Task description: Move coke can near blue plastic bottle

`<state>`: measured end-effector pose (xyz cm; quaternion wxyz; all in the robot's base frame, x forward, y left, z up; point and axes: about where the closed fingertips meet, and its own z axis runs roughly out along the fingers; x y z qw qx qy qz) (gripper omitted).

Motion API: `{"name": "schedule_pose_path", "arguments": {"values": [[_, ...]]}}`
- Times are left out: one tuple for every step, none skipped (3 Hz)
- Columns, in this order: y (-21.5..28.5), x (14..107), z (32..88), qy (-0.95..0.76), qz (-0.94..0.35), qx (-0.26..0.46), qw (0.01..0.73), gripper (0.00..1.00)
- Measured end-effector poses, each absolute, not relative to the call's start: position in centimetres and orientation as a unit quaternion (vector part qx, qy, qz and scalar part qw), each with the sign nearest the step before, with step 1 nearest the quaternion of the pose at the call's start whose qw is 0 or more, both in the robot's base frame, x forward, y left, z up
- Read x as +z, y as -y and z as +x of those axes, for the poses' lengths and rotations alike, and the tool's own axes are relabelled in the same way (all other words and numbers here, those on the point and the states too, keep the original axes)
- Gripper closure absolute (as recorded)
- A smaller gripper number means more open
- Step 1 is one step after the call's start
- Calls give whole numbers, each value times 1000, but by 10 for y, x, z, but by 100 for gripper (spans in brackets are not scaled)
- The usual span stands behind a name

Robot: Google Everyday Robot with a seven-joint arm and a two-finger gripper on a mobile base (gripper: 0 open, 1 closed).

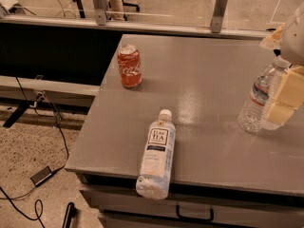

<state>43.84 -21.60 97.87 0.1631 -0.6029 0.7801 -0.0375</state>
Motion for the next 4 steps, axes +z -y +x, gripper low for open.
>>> {"name": "schedule_pose_path", "arguments": {"values": [[216, 979, 438, -780, -603, -37, 163, 0], [211, 977, 446, -776, -607, -31, 168, 0], [193, 981, 473, -765, -614, -9, 193, 0], [160, 988, 514, -749, -620, 32, 233, 0]]}}
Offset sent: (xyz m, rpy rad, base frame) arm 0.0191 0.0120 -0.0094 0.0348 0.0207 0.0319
